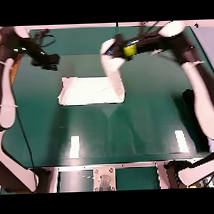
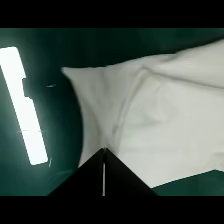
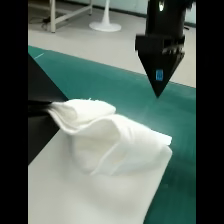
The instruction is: Fold the shirts.
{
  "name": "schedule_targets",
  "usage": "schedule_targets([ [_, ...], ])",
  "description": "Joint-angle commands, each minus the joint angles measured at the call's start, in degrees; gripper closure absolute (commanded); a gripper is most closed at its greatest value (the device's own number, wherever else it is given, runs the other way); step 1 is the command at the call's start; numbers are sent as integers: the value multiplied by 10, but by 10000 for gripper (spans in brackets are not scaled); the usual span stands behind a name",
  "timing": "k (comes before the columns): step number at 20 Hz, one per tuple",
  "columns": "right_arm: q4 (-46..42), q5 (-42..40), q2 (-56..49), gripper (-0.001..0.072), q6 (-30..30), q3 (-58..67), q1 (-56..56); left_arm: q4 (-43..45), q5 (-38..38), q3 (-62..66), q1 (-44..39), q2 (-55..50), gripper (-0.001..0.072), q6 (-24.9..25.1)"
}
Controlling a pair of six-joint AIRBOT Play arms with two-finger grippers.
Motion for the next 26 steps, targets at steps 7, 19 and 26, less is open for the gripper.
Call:
schedule_targets([
  [7,139,-436,-223,145,-51,10,272,27,-10,0,116,17,684,27],
  [19,-46,30,-67,553,-30,-55,-100,19,-10,0,116,17,684,35],
  [26,-54,43,-93,129,-34,-174,-153,19,2,0,116,17,684,35],
])
